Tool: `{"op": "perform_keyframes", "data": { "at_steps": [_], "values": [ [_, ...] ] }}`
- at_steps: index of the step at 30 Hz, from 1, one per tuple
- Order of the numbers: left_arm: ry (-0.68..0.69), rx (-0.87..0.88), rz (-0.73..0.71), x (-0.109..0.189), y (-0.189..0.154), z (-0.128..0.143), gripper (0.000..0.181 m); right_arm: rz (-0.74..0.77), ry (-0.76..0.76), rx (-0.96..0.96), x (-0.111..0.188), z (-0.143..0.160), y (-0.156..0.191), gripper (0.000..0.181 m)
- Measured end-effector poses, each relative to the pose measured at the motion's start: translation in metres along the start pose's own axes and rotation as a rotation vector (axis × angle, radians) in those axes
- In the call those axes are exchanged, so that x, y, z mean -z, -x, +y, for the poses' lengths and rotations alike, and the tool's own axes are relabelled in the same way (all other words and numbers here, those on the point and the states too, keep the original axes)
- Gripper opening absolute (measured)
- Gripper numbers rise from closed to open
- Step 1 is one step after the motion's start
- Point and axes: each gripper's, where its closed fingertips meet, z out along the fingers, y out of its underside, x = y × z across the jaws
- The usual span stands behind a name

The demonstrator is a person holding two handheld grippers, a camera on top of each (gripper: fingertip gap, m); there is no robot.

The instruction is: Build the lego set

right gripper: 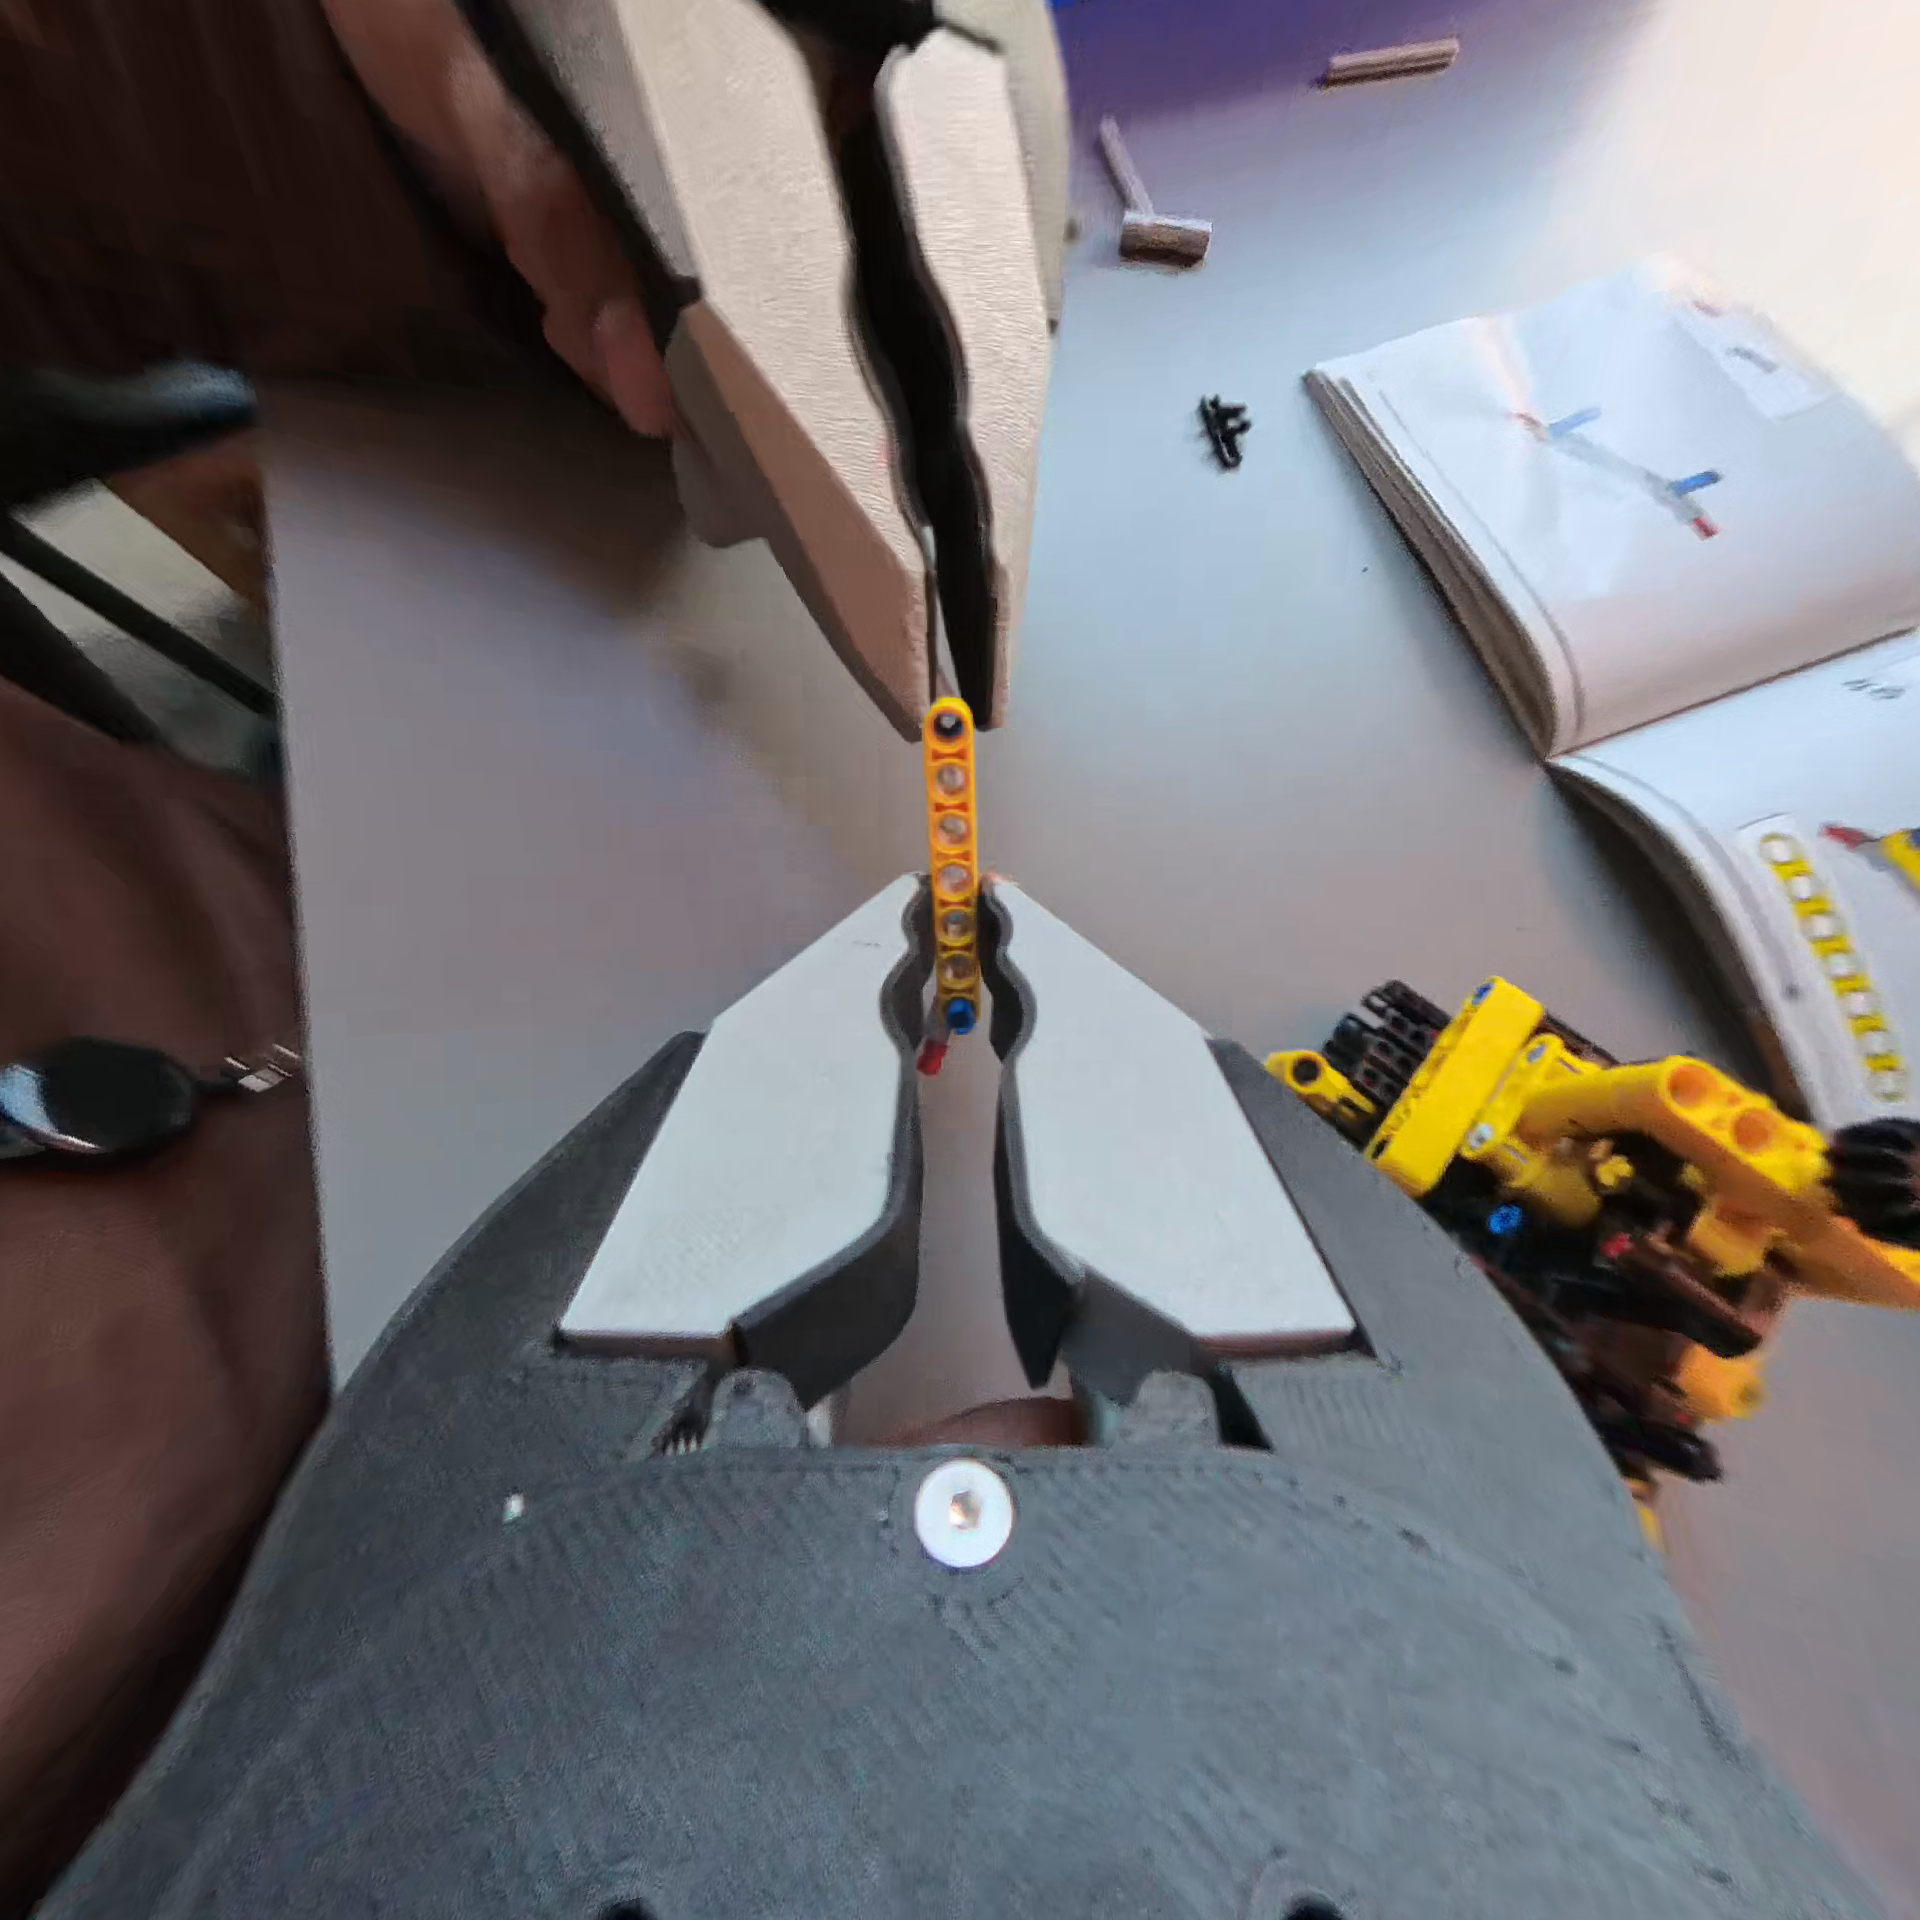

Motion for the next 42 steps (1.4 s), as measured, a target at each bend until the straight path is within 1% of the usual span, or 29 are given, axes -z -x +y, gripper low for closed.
{"op": "perform_keyframes", "data": {
  "at_steps": [1,3,6,8,10,12,14,17,18,20,22,24,26,28,29,30,35,42],
  "values": [
    [-0.040,-0.028,-0.007,0.006,-0.001,-0.004,0.008,-0.041,-0.032,-0.066,0.000,-0.004,0.002,0.004],
    [-0.086,-0.112,-0.065,0.017,-0.001,-0.007,0.020,-0.111,-0.085,-0.193,0.003,-0.010,0.001,0.005],
    [-0.102,-0.209,-0.174,0.025,0.003,-0.004,0.026,-0.206,-0.171,-0.318,0.008,-0.020,0.002,0.004],
    [-0.162,-0.223,-0.188,0.026,0.001,-0.013,0.029,-0.305,-0.215,-0.375,0.009,-0.028,0.012,0.004],
    [-0.242,-0.183,-0.133,0.026,-0.008,-0.023,0.019,-0.368,-0.257,-0.420,0.009,-0.037,0.020,0.004],
    [-0.281,-0.105,-0.045,0.024,-0.017,-0.027,0.007,-0.416,-0.302,-0.449,0.011,-0.047,0.024,0.004],
    [-0.316,-0.024,0.018,0.026,-0.019,-0.030,0.005,-0.426,-0.319,-0.447,0.012,-0.049,0.025,0.004],
    [-0.295,0.094,0.079,0.026,-0.017,-0.025,0.005,-0.394,-0.356,-0.380,0.012,-0.051,0.024,0.006],
    [-0.275,0.134,0.101,0.025,-0.017,-0.022,0.005,-0.361,-0.357,-0.328,0.012,-0.050,0.024,0.007],
    [-0.213,0.181,0.134,0.021,-0.017,-0.015,0.005,-0.266,-0.359,-0.167,0.014,-0.048,0.022,0.017],
    [-0.162,0.208,0.193,0.019,-0.021,-0.011,0.005,-0.198,-0.343,-0.008,0.017,-0.046,0.026,0.018],
    [-0.113,0.209,0.236,0.018,-0.023,-0.007,0.005,-0.163,-0.342,0.054,0.018,-0.045,0.026,0.021],
    [-0.058,0.191,0.282,0.017,-0.028,-0.002,0.005,-0.178,-0.370,0.053,0.019,-0.047,0.028,0.024],
    [-0.033,0.183,0.322,0.016,-0.034,0.000,0.005,-0.198,-0.419,0.063,0.020,-0.051,0.031,0.035],
    [-0.037,0.184,0.344,0.016,-0.037,-0.001,0.005,-0.214,-0.438,0.086,0.021,-0.051,0.034,0.036],
    [-0.040,0.192,0.366,0.017,-0.040,-0.002,0.005,-0.227,-0.449,0.108,0.022,-0.051,0.036,0.036],
    [-0.019,0.208,0.434,0.017,-0.049,0.002,0.005,-0.253,-0.470,0.256,0.026,-0.050,0.049,0.024],
    [0.024,0.195,0.558,0.020,-0.069,0.009,0.005,-0.414,-0.479,0.359,0.029,-0.052,0.073,0.023]
  ]
}}
